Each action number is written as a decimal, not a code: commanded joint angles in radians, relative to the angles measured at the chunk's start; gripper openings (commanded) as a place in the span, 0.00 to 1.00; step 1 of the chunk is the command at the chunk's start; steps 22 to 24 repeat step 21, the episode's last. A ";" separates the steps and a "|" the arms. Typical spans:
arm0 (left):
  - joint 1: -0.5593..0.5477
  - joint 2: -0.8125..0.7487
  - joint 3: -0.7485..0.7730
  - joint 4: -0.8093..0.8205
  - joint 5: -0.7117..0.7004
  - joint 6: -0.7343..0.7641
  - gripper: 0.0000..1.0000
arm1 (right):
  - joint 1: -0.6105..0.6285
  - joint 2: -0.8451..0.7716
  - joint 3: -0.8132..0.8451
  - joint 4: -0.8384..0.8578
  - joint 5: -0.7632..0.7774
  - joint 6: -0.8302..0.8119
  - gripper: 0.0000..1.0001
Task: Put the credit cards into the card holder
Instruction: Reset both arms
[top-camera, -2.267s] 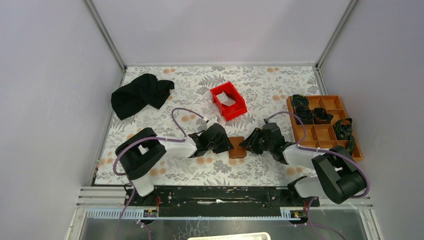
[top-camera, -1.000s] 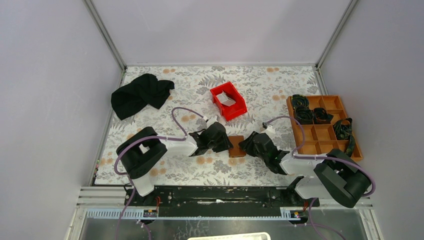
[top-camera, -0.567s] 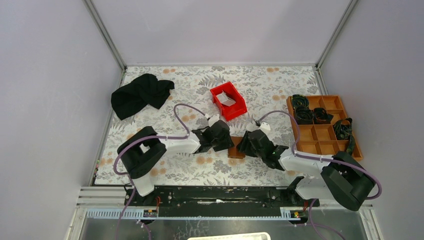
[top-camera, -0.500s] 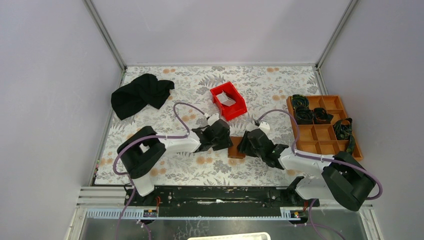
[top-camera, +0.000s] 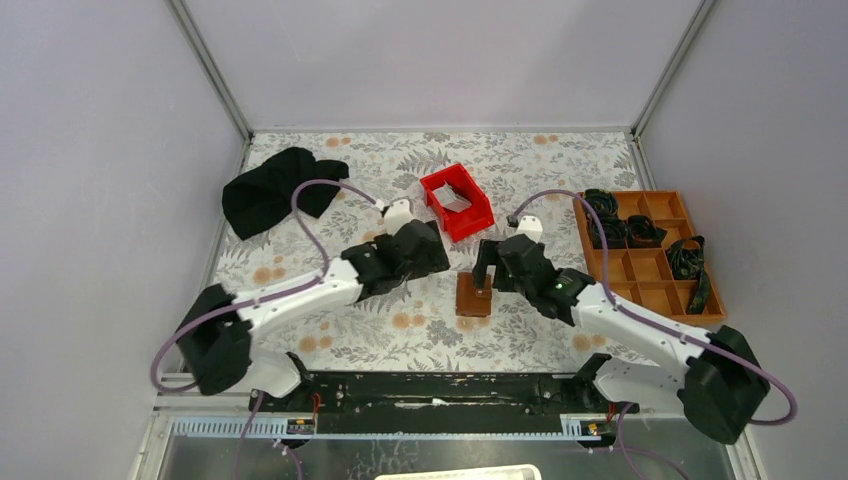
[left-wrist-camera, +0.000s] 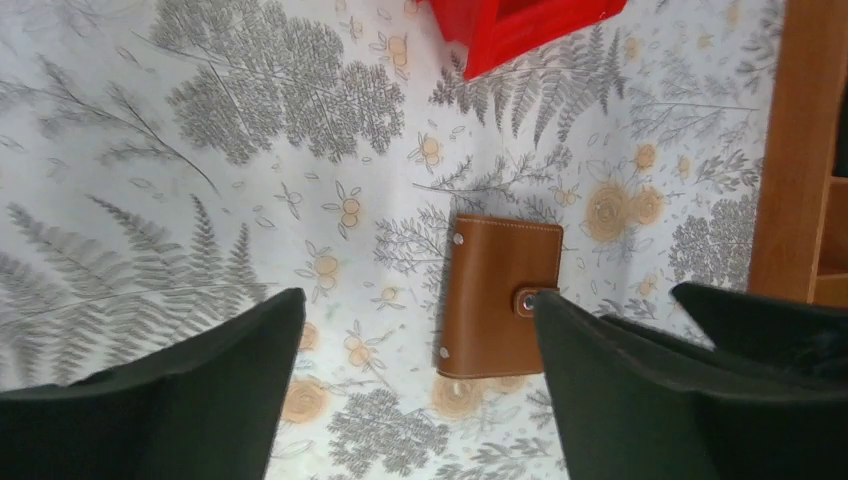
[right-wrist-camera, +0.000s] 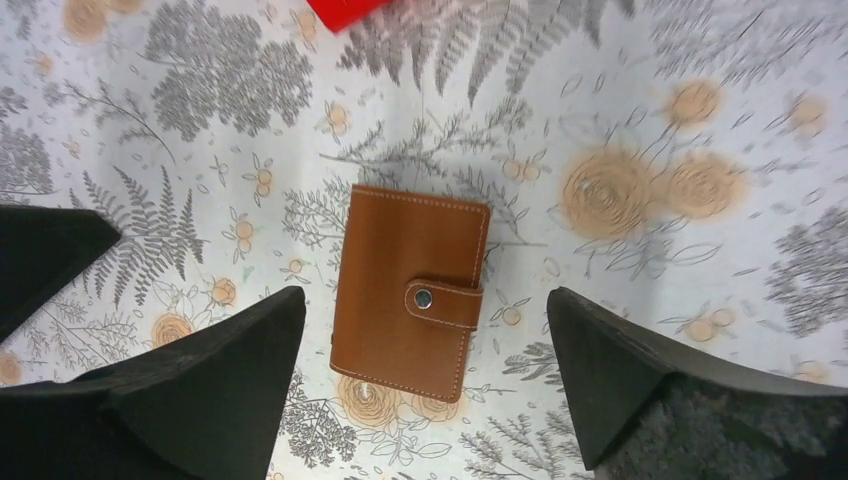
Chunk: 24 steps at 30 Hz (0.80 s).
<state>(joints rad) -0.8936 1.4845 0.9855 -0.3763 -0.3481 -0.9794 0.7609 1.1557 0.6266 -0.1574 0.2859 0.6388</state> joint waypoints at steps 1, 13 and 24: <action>0.007 -0.145 -0.041 -0.067 -0.149 0.045 1.00 | -0.005 -0.082 0.076 -0.093 0.125 -0.104 0.99; 0.017 -0.392 -0.152 -0.168 -0.337 0.026 1.00 | -0.005 -0.098 0.189 -0.345 0.355 -0.040 0.99; 0.038 -0.442 -0.191 -0.168 -0.361 0.038 1.00 | -0.005 -0.155 0.167 -0.349 0.393 -0.074 0.99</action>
